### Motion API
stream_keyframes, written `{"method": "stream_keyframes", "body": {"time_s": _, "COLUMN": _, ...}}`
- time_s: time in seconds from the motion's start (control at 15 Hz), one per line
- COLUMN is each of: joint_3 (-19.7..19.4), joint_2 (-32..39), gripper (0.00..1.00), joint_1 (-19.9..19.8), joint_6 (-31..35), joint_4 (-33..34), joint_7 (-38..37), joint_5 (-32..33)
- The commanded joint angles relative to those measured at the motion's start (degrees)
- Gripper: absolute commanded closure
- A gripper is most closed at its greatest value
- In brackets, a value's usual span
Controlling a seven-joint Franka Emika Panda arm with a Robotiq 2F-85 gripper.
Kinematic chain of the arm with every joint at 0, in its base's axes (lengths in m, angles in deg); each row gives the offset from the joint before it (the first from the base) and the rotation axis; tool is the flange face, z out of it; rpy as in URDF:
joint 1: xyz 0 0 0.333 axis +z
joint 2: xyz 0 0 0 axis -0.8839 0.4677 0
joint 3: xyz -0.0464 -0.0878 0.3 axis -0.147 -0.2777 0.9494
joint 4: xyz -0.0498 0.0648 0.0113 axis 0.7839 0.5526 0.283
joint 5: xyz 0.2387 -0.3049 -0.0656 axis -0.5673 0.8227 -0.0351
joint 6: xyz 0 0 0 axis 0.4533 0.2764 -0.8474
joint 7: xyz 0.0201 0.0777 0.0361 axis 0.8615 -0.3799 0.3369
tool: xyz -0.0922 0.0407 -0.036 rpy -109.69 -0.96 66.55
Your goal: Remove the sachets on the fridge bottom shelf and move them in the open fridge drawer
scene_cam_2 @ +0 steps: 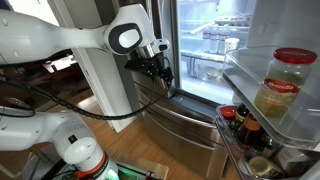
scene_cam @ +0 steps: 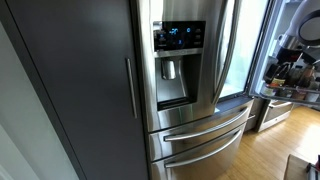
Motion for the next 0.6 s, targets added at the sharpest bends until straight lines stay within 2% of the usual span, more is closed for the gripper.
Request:
{"method": "stream_keyframes", "body": {"time_s": 0.0, "joint_3": 0.0, "joint_2": -1.7, "gripper": 0.00, "joint_1": 1.0, "joint_6": -2.4, "joint_4": 0.9, "joint_7": -3.4, "joint_5": 1.0}}
{"method": "stream_keyframes", "body": {"time_s": 0.53, "joint_3": -0.9, "joint_2": -1.8, "gripper": 0.00, "joint_1": 1.6, "joint_6": -1.1, "joint_4": 1.5, "joint_7": -3.8, "joint_5": 0.9}}
